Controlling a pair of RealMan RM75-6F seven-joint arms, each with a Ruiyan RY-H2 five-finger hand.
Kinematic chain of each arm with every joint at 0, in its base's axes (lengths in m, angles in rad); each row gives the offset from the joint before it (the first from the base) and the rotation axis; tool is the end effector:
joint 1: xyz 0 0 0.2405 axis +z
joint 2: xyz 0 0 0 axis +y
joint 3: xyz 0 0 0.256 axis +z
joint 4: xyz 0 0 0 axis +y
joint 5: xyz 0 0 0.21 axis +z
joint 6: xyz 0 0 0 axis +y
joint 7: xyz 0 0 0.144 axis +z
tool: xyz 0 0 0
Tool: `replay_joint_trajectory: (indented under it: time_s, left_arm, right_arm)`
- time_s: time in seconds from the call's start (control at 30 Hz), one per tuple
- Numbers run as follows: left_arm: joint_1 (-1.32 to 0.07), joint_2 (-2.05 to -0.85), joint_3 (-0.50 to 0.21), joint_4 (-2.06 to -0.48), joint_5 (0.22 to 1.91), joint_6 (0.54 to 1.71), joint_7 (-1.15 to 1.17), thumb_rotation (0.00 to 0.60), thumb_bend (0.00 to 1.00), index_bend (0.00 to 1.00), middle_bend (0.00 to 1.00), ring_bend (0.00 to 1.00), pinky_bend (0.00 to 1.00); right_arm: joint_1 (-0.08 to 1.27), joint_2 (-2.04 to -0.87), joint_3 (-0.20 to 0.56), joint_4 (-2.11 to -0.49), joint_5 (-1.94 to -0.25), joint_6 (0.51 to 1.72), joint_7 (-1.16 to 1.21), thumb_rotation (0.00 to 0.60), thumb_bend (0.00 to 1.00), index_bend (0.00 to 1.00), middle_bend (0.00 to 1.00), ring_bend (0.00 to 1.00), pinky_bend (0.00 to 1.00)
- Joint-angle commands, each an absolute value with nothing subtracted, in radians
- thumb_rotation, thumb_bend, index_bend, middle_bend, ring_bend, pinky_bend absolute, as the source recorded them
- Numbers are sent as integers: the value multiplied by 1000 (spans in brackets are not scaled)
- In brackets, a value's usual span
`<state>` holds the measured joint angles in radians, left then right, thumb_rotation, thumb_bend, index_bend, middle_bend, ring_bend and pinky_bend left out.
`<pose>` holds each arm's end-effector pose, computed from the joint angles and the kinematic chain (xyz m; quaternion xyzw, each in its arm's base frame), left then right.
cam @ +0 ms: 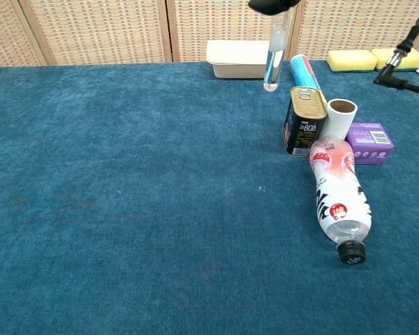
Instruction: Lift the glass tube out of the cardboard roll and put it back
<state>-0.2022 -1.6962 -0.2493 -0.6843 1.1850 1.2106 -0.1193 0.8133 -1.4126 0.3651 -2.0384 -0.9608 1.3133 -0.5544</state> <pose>-0.4347 0.2442 0.0891 -0.4659 -0.4287 -0.2880 0.7185 -0.0242 -0.3138 0.0785 0.6398 -0.3756 0.5374 0.4010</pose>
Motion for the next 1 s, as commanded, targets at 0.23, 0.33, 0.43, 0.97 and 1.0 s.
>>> replay_joint_trajectory:
  time_s: [0.23,0.33,0.43,0.97,1.0]
  left_arm:
    - [-203,-1696,-250,-684,1184,1208,-117,600,154,475,434,244,331]
    - [-201,-1695,-248,-686,1187,1213,-124,600,154,474,434,244,330]
    - [-202,-1695,-248,-683,1187,1209,-125,600,154,475,434,244,330]
    - [-201,-1696,-249,-686,1186,1213,-120,600,154,475,434,244,331]
    - [-200,-1695,-248,-687,1187,1216,-123,600,154,475,434,244,331]
  right_arm:
    - [828,-1399,376,-2037,-965,1295,-528,600,391,804,977,1000,927]
    - [851,-1445,455,-1948,-865,1343,-529,600,393,804,979,1000,928]
    - [858,-1453,371,-2024,-914,1313,-579,600,395,804,979,1000,927]
    - [863,-1399,344,-1908,-979,1208,-481,600,387,804,978,1000,923]
    - [878,-1426,375,-1855,-923,1209,-477,600,388,804,978,1000,924]
